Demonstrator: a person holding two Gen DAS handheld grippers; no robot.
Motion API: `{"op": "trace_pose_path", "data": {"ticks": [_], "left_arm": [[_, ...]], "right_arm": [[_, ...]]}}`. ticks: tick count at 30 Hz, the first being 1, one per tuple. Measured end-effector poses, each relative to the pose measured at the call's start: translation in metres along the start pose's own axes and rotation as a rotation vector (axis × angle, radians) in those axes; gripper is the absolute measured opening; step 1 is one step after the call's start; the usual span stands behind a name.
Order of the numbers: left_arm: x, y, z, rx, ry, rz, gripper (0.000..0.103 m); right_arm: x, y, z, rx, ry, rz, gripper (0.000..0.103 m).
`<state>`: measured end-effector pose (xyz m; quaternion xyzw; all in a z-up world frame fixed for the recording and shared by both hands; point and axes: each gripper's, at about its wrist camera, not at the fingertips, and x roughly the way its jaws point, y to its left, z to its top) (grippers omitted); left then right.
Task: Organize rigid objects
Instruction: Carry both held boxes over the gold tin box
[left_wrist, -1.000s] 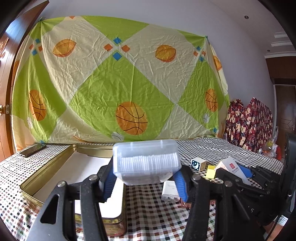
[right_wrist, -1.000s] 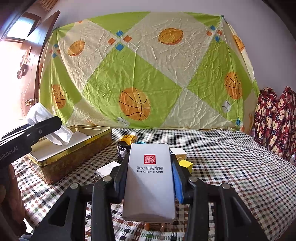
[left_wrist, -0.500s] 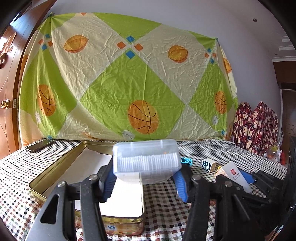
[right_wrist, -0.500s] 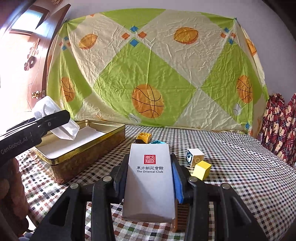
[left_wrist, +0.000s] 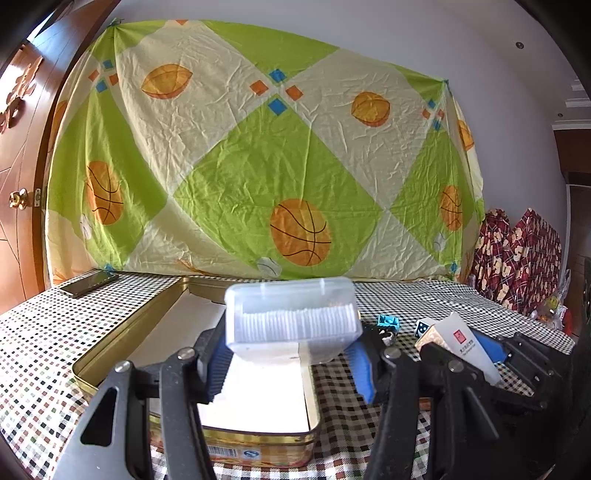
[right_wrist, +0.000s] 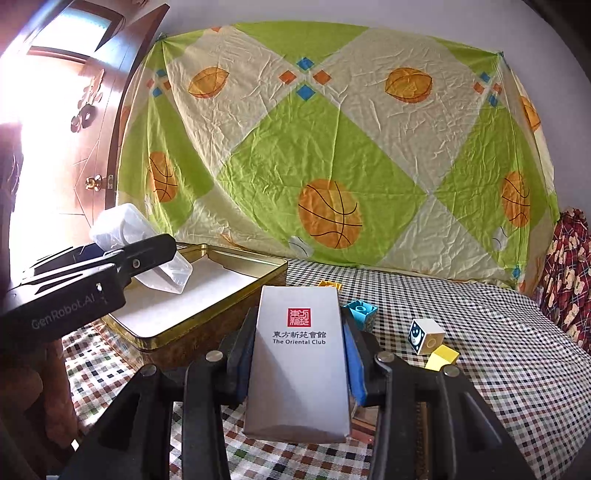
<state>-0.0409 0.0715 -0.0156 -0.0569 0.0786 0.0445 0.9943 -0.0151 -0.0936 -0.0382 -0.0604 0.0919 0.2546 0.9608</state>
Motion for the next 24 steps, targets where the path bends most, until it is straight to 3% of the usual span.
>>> {"op": "trace_pose_path", "data": {"ticks": [24], "left_arm": [[-0.003,0.028,0.002,-0.057,-0.009,0.033,0.055]], "right_arm": [[0.017,0.025,0.008,-0.023,0.016,0.076,0.043]]}}
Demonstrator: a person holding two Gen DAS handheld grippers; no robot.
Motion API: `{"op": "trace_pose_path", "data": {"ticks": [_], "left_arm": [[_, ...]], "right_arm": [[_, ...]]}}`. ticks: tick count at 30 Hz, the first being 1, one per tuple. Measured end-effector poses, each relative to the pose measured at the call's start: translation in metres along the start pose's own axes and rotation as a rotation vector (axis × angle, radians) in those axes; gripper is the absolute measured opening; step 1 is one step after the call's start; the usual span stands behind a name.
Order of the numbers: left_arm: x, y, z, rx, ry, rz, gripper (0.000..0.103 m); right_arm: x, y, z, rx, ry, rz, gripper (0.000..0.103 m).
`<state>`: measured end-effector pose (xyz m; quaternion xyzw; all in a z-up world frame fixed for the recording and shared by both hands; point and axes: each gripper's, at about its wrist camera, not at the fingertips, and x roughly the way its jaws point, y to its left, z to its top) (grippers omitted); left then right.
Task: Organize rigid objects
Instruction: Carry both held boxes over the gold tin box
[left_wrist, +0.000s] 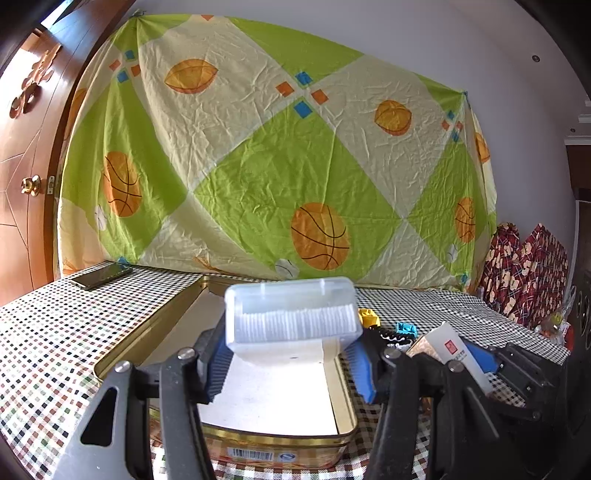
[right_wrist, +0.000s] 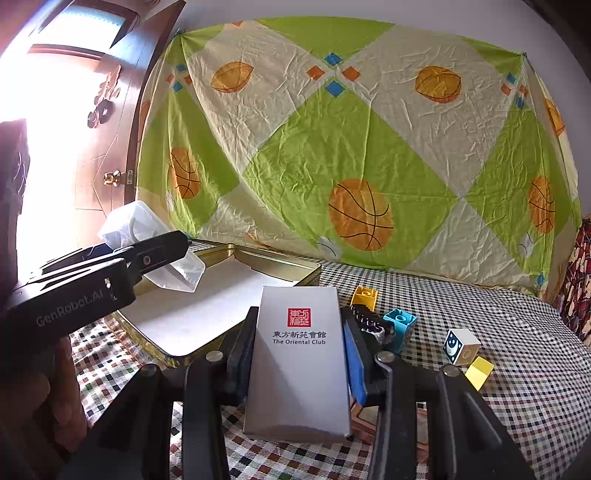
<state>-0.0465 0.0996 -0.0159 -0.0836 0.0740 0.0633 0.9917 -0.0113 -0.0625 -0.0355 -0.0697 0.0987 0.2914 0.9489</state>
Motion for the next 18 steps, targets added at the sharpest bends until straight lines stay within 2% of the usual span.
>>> {"op": "trace_pose_path", "data": {"ticks": [18], "left_arm": [[0.006,0.028,0.005,-0.053,0.030,0.046,0.055]], "right_arm": [[0.014,0.016,0.005,-0.016,0.042,0.060,0.043]]}}
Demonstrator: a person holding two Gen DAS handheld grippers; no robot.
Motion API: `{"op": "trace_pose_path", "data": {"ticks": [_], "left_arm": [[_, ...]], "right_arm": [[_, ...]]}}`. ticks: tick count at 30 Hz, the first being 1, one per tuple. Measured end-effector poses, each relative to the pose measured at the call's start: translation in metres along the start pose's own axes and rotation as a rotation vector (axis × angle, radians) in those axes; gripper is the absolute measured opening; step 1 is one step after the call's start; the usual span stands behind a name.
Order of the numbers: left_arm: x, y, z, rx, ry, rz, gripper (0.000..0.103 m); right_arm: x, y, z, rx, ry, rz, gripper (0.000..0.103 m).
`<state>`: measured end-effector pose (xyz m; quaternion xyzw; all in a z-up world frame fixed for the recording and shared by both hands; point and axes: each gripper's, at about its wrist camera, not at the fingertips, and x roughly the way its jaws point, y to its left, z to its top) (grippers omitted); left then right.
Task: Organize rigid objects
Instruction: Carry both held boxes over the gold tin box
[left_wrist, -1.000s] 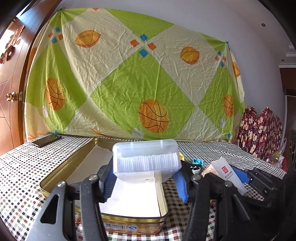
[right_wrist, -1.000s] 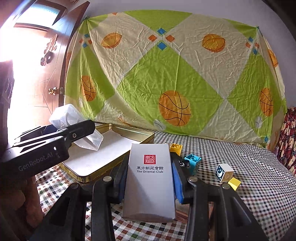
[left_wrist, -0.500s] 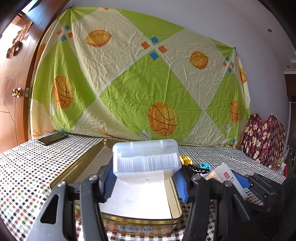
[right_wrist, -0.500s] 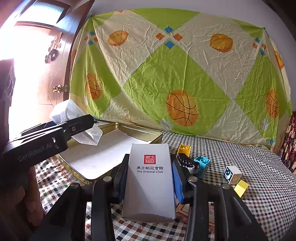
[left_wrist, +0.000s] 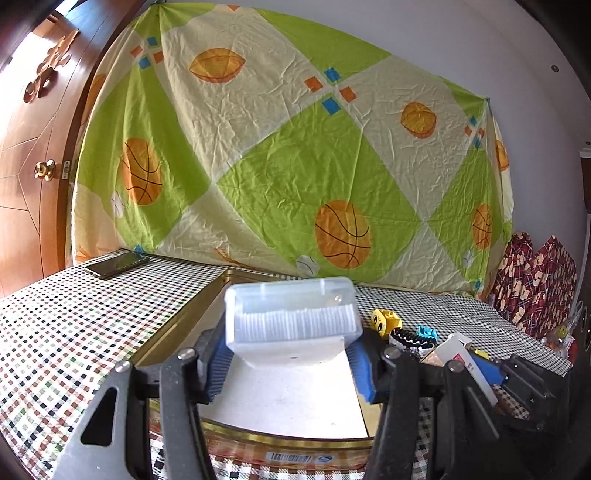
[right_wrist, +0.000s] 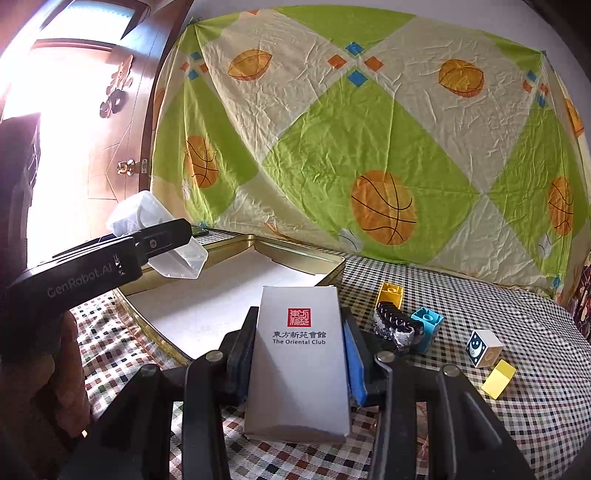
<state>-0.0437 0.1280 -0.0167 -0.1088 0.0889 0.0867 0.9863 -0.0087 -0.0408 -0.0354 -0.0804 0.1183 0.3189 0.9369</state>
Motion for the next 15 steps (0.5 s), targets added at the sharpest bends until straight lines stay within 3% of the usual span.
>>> {"op": "trace_pose_path", "data": {"ticks": [15], "left_arm": [[0.008,0.016,0.004,-0.029,0.048,0.023,0.055]], "right_arm": [[0.006,0.008,0.003,-0.013,0.019,0.032,0.043]]}}
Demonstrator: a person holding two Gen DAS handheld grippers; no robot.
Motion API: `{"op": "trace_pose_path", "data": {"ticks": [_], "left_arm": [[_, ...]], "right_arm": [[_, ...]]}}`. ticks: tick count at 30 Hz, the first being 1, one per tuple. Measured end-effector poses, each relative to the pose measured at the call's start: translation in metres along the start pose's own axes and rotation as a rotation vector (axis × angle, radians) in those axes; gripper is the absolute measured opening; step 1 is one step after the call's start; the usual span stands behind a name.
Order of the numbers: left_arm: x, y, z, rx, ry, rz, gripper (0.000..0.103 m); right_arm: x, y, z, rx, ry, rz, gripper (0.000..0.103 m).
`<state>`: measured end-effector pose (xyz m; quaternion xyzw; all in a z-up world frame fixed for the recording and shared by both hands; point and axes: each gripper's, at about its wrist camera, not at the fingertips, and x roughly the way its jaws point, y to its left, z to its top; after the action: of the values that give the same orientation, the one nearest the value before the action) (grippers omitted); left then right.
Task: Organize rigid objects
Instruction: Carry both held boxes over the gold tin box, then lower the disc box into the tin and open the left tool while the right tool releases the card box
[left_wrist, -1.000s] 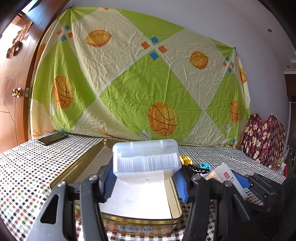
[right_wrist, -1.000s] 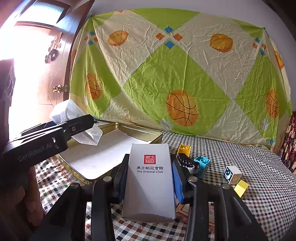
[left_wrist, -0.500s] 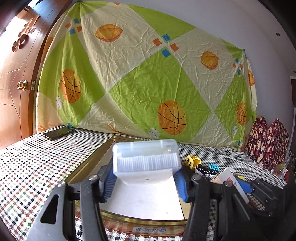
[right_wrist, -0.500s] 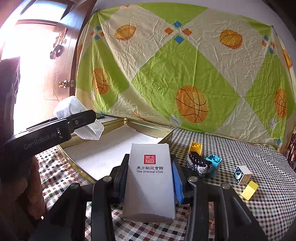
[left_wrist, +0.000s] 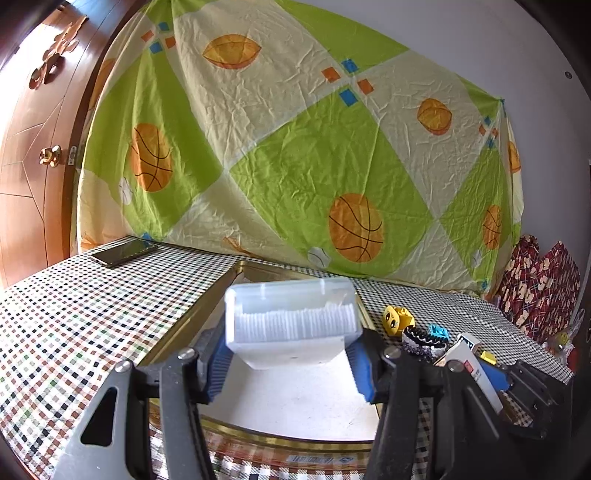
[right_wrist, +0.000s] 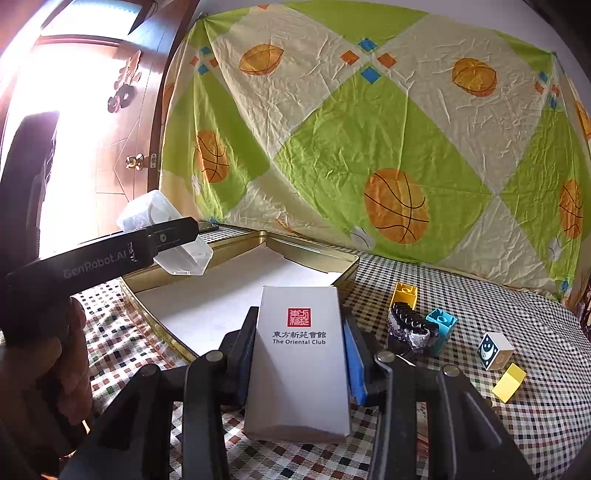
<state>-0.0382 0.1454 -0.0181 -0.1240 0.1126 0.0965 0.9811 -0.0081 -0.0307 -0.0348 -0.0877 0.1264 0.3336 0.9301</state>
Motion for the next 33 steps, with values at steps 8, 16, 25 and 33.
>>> {"op": "trace_pose_path", "data": {"ticks": [8,16,25,33], "left_arm": [[0.010,0.006,0.004,-0.009,0.043,0.001,0.055],[0.019,0.013,0.013,0.001,0.073,0.010,0.055],[0.044,0.025,0.024,-0.002,0.178,-0.003,0.055],[0.073,0.024,0.037,0.037,0.296,-0.021,0.055]], "right_arm": [[0.001,0.002,0.002,-0.004,0.006,0.015,0.043],[0.002,0.003,0.015,-0.014,-0.004,0.025,0.043],[0.021,0.004,0.043,-0.007,0.012,0.067,0.043],[0.071,-0.001,0.067,0.029,0.098,0.098,0.043]]}}
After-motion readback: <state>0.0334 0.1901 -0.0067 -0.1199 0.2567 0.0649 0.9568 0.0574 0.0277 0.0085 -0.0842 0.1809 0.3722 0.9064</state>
